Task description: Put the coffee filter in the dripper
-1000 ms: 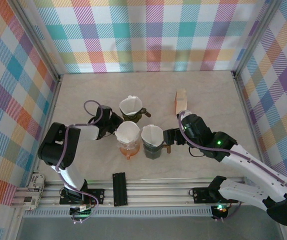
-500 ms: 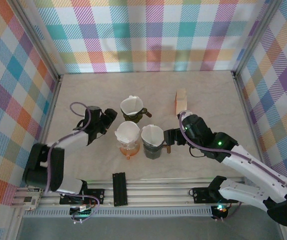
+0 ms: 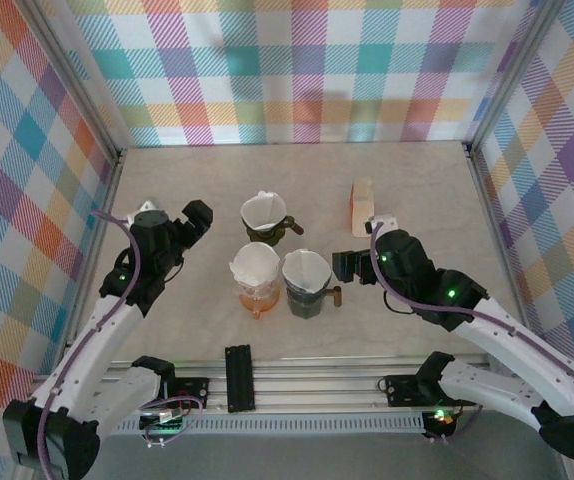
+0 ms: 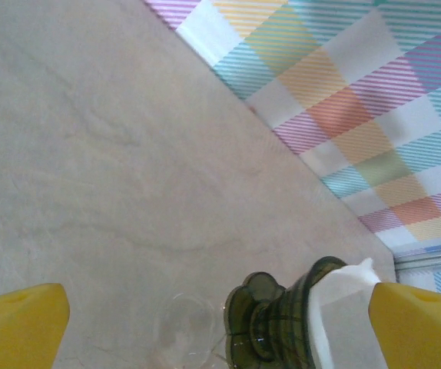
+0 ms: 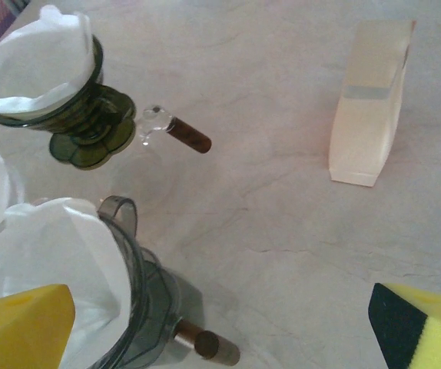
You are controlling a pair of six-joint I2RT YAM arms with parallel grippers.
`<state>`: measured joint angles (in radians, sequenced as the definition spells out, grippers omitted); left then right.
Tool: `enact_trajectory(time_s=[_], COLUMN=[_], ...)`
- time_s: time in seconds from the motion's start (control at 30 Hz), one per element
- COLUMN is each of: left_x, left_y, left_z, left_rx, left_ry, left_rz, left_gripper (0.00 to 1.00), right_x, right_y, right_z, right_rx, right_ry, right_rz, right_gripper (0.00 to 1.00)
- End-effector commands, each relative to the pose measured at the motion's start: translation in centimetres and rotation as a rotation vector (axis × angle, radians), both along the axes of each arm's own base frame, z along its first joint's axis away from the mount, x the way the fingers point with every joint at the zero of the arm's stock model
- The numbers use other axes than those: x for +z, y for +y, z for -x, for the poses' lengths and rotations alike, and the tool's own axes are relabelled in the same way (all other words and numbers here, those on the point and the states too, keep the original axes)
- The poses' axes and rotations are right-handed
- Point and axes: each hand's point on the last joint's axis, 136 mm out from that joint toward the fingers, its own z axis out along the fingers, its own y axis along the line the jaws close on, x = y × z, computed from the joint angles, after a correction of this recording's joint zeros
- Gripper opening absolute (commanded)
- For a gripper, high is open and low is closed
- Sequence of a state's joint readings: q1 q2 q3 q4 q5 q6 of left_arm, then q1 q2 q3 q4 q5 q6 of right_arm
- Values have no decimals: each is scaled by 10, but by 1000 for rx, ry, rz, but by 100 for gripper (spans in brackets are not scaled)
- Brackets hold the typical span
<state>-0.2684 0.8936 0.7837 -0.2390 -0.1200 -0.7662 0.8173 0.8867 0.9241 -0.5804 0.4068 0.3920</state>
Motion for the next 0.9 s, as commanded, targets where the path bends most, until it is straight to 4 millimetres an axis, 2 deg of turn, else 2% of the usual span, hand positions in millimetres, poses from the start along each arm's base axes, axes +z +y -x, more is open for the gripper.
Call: enact_trajectory(time_s=[0.0, 0.07, 0.13, 0.2, 0.27, 0.37, 0.43, 0.57, 0.7, 0.87], left_x=[-14, -18, -12, -15, -28, -58, -80, -125, -138, -153], left_y=[24, 40, 54, 67, 88, 113, 116, 119, 116, 98], left_z=[8, 7, -2, -15, -32, -52, -63, -66, -63, -69], left_rx=[87, 142, 201, 234, 262, 282, 253, 216, 216, 121], left_ry=[40, 37, -2, -3, 68, 162, 150, 186, 107, 55], left_rz=[-145, -244, -354, -515, -660, -685, -715, -754, -731, -741], left_gripper=[100, 100, 100, 100, 100, 100, 100, 100, 100, 100], right_x=[6, 8, 9, 9, 7, 5, 5, 4, 5, 6], right_y=[-4, -4, -5, -8, -15, -24, -24, -34, -37, -44], right_z=[-10, -13, -15, -18, -20, -22, -23, -27, -31, -45], right_rx=[-22, -22, -29, -50, -100, -153, -146, -184, -200, -233], right_ry=[-59, -83, -110, -128, -125, -129, -141, -162, -172, -197], right_rz=[40, 51, 55, 56, 57, 67, 83, 122, 127, 131], right_gripper=[99, 99, 99, 99, 99, 99, 99, 99, 99, 99])
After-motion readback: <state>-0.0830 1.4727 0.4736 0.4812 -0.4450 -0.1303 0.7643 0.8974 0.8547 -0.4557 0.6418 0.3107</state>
